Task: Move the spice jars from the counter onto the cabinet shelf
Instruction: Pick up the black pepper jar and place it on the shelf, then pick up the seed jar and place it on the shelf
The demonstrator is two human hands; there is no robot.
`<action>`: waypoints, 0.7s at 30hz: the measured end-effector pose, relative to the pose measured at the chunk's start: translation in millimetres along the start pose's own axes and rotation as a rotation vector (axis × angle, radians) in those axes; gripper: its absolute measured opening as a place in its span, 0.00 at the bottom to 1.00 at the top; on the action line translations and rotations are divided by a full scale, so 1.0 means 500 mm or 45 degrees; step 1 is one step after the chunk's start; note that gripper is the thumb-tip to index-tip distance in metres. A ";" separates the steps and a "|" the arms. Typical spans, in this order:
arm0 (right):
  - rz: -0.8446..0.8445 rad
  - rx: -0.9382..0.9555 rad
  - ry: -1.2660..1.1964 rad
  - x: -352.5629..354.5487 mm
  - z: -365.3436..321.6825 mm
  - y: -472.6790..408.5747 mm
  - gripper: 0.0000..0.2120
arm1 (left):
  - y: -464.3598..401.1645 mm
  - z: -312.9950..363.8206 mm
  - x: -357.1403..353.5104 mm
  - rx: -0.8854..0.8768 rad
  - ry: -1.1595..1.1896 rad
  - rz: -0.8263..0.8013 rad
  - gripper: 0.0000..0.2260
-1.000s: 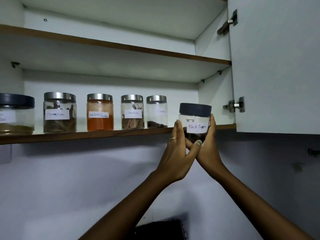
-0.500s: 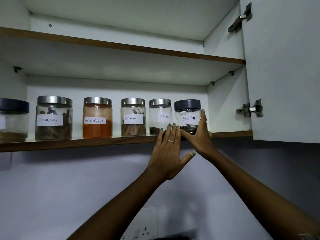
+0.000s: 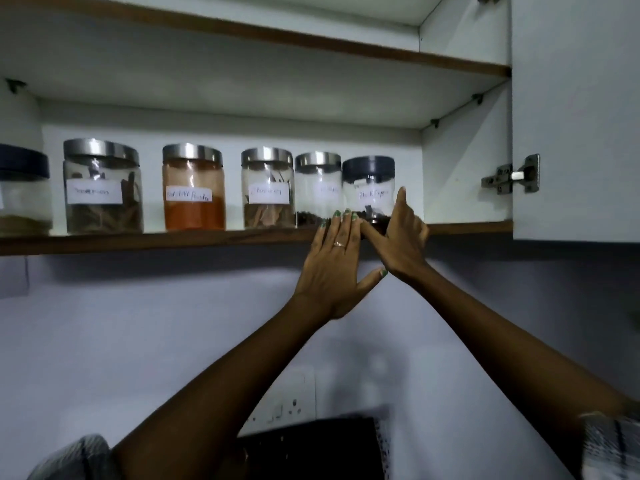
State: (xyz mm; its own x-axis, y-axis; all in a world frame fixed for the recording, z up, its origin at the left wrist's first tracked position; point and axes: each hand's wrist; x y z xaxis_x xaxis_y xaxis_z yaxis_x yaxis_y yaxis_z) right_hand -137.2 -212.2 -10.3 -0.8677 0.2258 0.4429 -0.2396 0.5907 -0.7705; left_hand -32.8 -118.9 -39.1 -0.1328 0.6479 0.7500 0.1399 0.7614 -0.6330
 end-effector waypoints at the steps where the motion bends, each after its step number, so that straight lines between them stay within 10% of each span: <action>1: 0.091 0.009 -0.019 0.000 -0.003 0.018 0.40 | 0.012 0.003 0.000 -0.020 0.017 0.020 0.36; 8: 0.157 0.067 0.004 -0.057 0.031 0.218 0.21 | 0.159 0.030 -0.067 -0.082 0.403 0.153 0.24; 21: -1.240 -0.557 0.087 -0.302 0.267 0.715 0.27 | 0.512 0.061 -0.478 0.299 0.496 -1.099 0.38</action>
State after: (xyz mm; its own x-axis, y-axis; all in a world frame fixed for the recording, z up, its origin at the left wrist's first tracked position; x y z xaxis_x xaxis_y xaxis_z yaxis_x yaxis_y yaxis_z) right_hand -149.9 -138.7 -413.7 -0.3577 -0.4583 0.8136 -0.6272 0.7635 0.1543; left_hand 4.8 -78.2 -386.2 0.2416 -0.1548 0.9580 -0.0581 0.9831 0.1735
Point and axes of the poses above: each hand's wrist, its own y-axis away from the middle knuckle, its own x-axis out of the back of the hand, z = x × y, and after that the axes turned 12 degrees about -z, right-handed
